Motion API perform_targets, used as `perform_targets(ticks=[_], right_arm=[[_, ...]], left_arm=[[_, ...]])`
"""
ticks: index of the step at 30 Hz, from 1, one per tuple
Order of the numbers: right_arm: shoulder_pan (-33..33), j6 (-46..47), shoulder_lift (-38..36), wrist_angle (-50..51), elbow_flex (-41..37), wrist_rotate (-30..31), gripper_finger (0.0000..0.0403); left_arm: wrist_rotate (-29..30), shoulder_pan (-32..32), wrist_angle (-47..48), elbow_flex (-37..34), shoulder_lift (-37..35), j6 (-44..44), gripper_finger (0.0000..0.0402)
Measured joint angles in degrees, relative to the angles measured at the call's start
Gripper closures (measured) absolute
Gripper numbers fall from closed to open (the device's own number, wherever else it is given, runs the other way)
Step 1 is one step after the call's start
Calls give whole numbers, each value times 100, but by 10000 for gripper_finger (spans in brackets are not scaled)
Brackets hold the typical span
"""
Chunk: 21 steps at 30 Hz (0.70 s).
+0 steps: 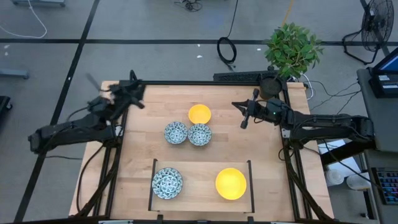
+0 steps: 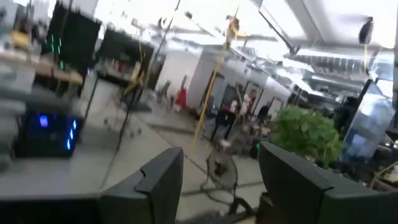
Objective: Pick & Place Mini bowls
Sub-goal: Stack the yellow bowl on the yellow bowl on the shelf
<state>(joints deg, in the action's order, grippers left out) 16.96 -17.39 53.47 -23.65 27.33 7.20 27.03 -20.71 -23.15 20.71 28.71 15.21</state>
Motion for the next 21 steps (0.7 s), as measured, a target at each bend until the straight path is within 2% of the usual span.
perform_targets(ticks=[2,4,12,16,21], right_arm=[[37,-1,0,-2,0,0,403],[38,-2,0,-1,0,0,403],[32,31,0,45,0,-2,403],[32,224,2,45,0,-2,403],[25,343,2,49,0,-3,403]], left_arm=[[-55,0,83,288,689,176,190],[-351,-41,645,833,1406,193,190],[-1743,-800,4981,4060,4237,353,190],[-2439,-1073,5984,5237,5535,96,190],[-2963,-1111,6534,6010,6728,-188,190]])
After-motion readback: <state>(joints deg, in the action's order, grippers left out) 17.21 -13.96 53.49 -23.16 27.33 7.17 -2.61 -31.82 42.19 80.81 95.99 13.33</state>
